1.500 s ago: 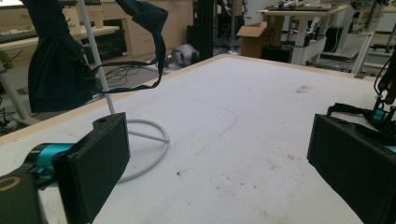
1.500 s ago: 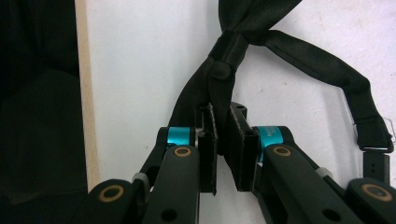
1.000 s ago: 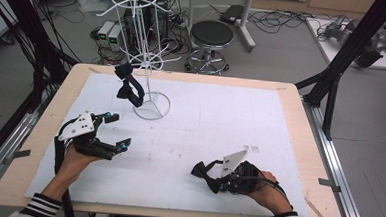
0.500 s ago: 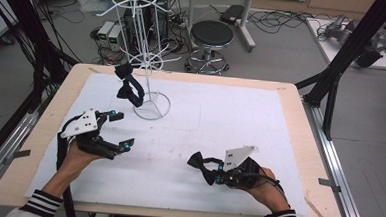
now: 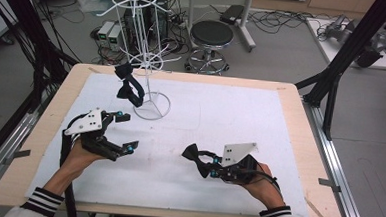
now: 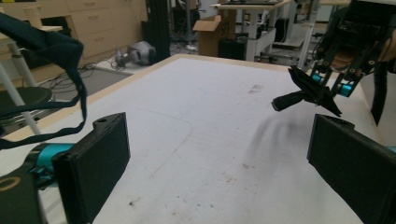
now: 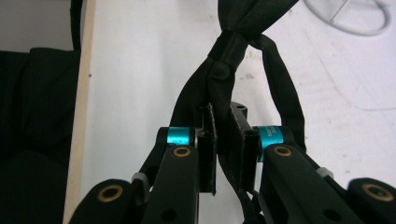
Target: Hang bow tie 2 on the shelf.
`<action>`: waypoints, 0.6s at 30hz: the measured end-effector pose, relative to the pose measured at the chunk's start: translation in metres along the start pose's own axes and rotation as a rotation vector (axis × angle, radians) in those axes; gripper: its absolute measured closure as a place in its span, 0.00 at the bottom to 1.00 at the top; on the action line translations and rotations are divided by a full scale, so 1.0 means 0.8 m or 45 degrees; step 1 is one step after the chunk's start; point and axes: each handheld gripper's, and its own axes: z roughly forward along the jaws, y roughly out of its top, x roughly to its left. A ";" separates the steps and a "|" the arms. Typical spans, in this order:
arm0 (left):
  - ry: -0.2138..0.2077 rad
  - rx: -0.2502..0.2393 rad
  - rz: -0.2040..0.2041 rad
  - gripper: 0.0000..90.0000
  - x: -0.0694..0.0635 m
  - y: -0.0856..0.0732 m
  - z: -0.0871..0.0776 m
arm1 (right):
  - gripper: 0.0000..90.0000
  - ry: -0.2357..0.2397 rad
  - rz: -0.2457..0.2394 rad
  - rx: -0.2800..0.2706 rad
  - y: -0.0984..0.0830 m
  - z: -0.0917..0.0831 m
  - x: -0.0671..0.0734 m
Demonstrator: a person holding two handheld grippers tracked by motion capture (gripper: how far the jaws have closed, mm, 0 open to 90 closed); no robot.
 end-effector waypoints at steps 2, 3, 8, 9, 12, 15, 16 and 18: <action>-0.015 0.004 -0.001 0.07 -0.001 0.001 0.003 | 0.92 -0.010 -0.017 -0.017 0.003 0.000 0.000; -0.030 0.007 -0.004 0.07 -0.001 0.003 0.004 | 0.92 -0.011 -0.020 -0.019 0.004 0.000 0.000; -0.080 0.018 -0.007 0.07 -0.005 0.007 0.013 | 0.92 -0.015 -0.039 -0.053 0.012 0.001 0.000; -0.091 0.018 -0.014 0.07 -0.007 0.008 0.016 | 0.92 -0.015 -0.046 -0.054 0.014 0.001 0.000; -0.112 0.024 -0.013 0.07 -0.010 0.010 0.020 | 0.92 -0.021 -0.059 -0.073 0.019 0.001 0.000; -0.133 0.023 -0.018 0.07 -0.012 0.011 0.025 | 0.92 -0.022 -0.078 -0.104 0.023 0.001 0.000; -0.138 0.024 -0.018 0.07 -0.013 0.012 0.027 | 0.92 -0.028 -0.081 -0.114 0.024 0.001 0.000; -0.159 0.029 -0.020 0.07 -0.015 0.013 0.031 | 0.92 -0.029 -0.086 -0.127 0.027 0.002 0.000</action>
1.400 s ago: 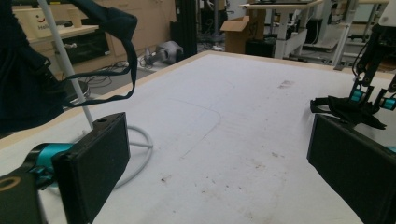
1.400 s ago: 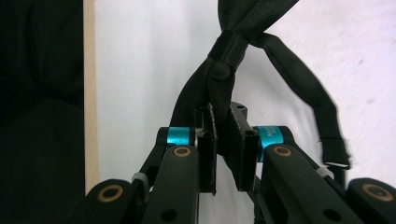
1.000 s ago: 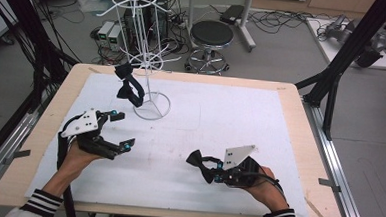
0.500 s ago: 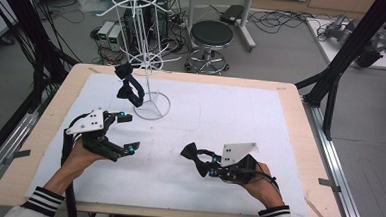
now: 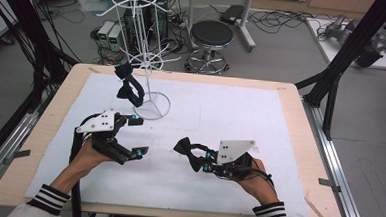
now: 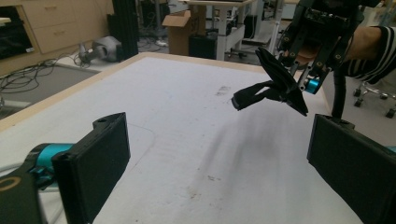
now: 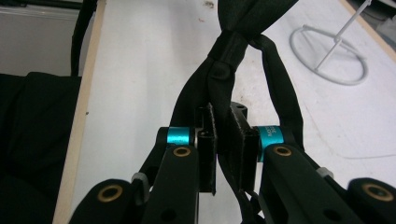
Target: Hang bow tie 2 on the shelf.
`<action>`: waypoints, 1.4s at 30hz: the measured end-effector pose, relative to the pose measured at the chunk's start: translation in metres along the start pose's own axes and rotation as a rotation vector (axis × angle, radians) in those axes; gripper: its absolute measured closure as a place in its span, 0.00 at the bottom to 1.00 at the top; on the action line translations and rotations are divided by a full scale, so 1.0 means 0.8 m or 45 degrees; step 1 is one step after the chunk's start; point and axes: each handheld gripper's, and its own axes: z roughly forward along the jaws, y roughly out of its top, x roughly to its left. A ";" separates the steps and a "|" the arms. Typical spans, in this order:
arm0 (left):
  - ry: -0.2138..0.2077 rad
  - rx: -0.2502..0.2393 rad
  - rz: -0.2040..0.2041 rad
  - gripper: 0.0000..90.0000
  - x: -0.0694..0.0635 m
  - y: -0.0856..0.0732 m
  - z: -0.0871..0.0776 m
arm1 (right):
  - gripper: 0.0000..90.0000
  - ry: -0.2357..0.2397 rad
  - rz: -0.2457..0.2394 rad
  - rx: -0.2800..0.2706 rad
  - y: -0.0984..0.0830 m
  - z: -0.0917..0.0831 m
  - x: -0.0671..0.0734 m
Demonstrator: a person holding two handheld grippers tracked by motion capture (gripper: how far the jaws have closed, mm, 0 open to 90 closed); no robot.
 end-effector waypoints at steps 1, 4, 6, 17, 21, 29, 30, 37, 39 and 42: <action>-0.007 0.002 0.000 0.07 -0.001 0.001 0.003 | 0.92 -0.003 -0.007 -0.005 0.001 0.000 0.000; -0.034 0.002 0.001 0.07 -0.004 0.004 0.010 | 0.92 -0.008 -0.016 -0.028 0.005 0.001 -0.001; -0.048 0.001 0.000 0.07 -0.006 0.006 0.014 | 0.92 -0.003 -0.018 -0.044 0.007 0.002 -0.002; -0.122 -0.006 -0.015 0.07 -0.014 0.017 0.036 | 0.92 -0.010 -0.047 -0.082 0.013 0.008 -0.002; -0.153 0.005 -0.005 0.07 -0.016 0.022 0.045 | 0.92 -0.011 -0.051 -0.097 0.015 0.009 -0.002; -0.202 -0.005 0.019 0.17 -0.022 0.030 0.056 | 0.92 -0.009 -0.058 -0.112 0.017 0.012 -0.003; -0.208 0.000 0.026 0.18 -0.023 0.031 0.057 | 0.92 -0.011 -0.061 -0.112 0.017 0.013 -0.003; -0.231 0.008 0.029 0.30 -0.024 0.033 0.064 | 0.92 -0.008 -0.066 -0.108 0.018 0.015 -0.002; -0.235 0.014 0.027 0.33 -0.024 0.033 0.066 | 0.92 -0.012 -0.076 -0.106 0.018 0.015 -0.002; -0.250 0.010 0.027 0.39 -0.024 0.033 0.067 | 0.92 -0.011 -0.082 -0.107 0.018 0.016 -0.002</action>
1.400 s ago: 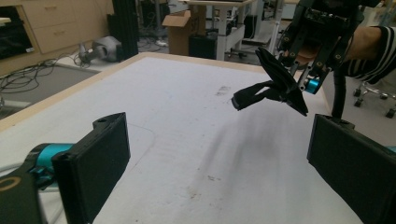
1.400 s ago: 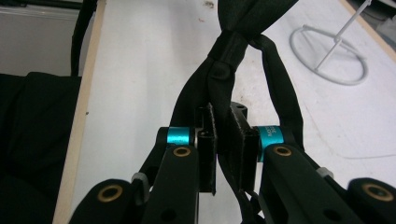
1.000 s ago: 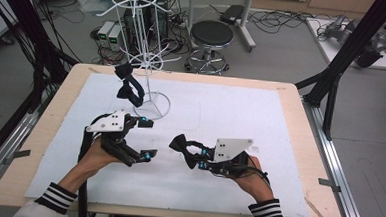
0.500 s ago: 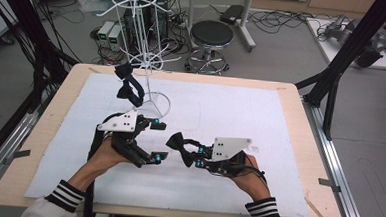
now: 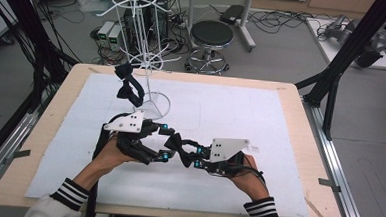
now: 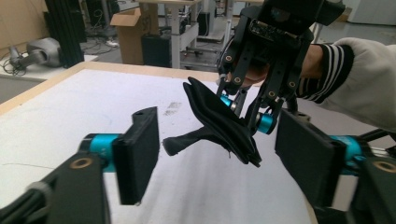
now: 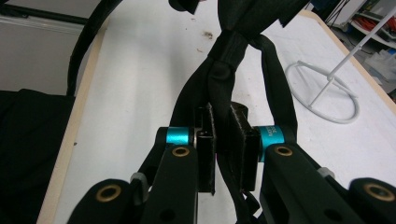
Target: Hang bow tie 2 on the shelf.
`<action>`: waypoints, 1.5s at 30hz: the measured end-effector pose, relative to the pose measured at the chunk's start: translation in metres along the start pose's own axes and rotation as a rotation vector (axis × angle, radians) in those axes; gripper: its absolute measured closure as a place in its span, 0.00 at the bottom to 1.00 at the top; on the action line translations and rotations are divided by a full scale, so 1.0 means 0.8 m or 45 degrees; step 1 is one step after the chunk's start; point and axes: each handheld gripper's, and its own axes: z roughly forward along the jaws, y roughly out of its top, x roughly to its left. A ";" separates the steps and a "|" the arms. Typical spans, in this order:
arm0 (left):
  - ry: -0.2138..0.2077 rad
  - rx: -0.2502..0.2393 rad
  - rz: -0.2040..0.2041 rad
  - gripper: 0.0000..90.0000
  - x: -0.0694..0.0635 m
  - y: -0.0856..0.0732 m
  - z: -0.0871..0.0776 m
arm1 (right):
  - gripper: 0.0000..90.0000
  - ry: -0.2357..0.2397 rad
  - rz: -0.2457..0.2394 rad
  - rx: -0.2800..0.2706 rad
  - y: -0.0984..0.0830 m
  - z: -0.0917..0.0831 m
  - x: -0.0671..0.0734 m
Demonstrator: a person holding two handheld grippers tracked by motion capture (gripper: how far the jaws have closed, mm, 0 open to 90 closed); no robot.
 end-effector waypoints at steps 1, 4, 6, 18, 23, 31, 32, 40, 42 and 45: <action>-0.001 -0.001 -0.005 0.41 0.000 0.000 0.001 | 0.91 0.001 -0.002 0.004 0.000 0.000 0.000; -0.004 0.014 -0.003 0.46 0.001 0.000 0.003 | 0.92 0.002 -0.008 0.008 0.000 0.002 0.000; -0.019 0.024 0.002 0.50 0.001 -0.001 0.003 | 0.92 0.001 -0.014 0.010 0.001 0.003 0.001; -0.065 0.014 0.005 0.76 0.001 -0.001 0.003 | 0.92 0.001 -0.022 0.032 0.000 0.006 0.000; -0.097 0.017 0.009 0.86 0.000 0.000 0.002 | 0.92 -0.004 -0.022 0.039 -0.001 0.006 -0.001; -0.100 0.014 0.010 0.89 0.000 0.000 0.001 | 0.89 0.009 -0.002 0.029 -0.001 0.006 -0.002; -0.101 0.011 0.011 0.89 -0.001 0.000 0.001 | 0.87 0.012 0.003 0.032 -0.001 0.006 -0.002; -0.083 0.010 0.022 0.89 -0.001 0.001 -0.002 | 0.10 -0.060 0.101 0.031 -0.008 0.015 -0.004; -0.082 0.007 0.019 0.89 -0.001 0.001 -0.003 | 0.01 -0.109 0.118 0.005 -0.007 0.014 -0.004; -0.078 0.006 0.022 0.89 0.000 0.001 -0.005 | 0.01 -0.110 0.136 -0.007 -0.008 0.009 -0.005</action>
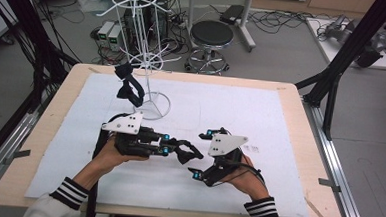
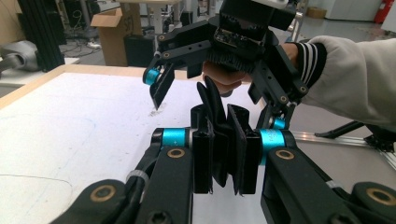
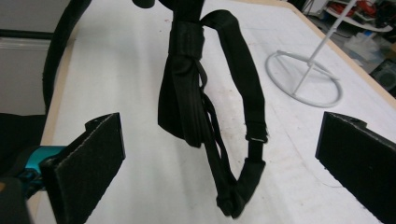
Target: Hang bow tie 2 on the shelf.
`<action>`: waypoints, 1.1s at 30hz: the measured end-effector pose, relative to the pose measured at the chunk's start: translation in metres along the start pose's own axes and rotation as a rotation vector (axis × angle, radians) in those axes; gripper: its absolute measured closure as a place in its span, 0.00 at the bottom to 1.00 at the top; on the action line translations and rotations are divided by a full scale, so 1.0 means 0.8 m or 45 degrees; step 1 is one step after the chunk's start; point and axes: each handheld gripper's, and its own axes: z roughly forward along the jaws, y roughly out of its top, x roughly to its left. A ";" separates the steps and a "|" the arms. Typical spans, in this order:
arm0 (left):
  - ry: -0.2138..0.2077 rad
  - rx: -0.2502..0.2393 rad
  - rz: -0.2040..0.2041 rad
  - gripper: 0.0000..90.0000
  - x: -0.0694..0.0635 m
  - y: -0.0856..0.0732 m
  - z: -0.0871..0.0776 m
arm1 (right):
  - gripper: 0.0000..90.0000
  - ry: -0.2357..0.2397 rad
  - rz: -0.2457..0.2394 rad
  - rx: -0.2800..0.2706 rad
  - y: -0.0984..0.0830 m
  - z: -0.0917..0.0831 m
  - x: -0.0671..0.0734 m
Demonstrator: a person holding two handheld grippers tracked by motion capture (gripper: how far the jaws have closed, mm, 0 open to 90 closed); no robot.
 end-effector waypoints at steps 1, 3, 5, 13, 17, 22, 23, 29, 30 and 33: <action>0.004 0.000 0.000 0.89 0.000 0.000 0.000 | 0.01 -0.001 0.008 0.002 0.000 -0.002 0.000; 0.006 0.004 0.001 0.89 0.000 0.001 -0.001 | 0.01 -0.004 0.022 -0.010 -0.001 -0.005 -0.001; 0.010 -0.001 0.003 0.89 0.000 0.001 -0.002 | 0.01 -0.009 0.028 -0.018 -0.001 -0.008 -0.002; 0.067 -0.002 0.023 0.89 0.000 0.004 -0.007 | 0.01 -0.075 0.067 -0.047 -0.006 -0.019 -0.004; 0.087 -0.013 0.029 0.89 0.000 0.007 -0.011 | 0.01 -0.125 0.116 -0.077 -0.017 -0.027 -0.005; 0.103 -0.021 0.032 0.89 0.001 0.009 -0.015 | 0.01 -0.185 0.177 -0.113 -0.031 -0.038 -0.006; 0.104 -0.023 0.027 0.89 0.001 0.009 -0.015 | 0.01 -0.191 0.187 -0.127 -0.034 -0.040 -0.007; 0.130 -0.036 0.056 0.89 0.004 0.017 -0.022 | 0.01 -0.243 0.265 -0.174 -0.050 -0.053 -0.009; 0.137 -0.038 0.064 0.89 0.005 0.019 -0.024 | 0.01 -0.249 0.277 -0.175 -0.053 -0.054 -0.009; 0.160 -0.060 0.068 0.89 0.006 0.024 -0.029 | 0.01 -0.277 0.300 -0.192 -0.062 -0.059 -0.009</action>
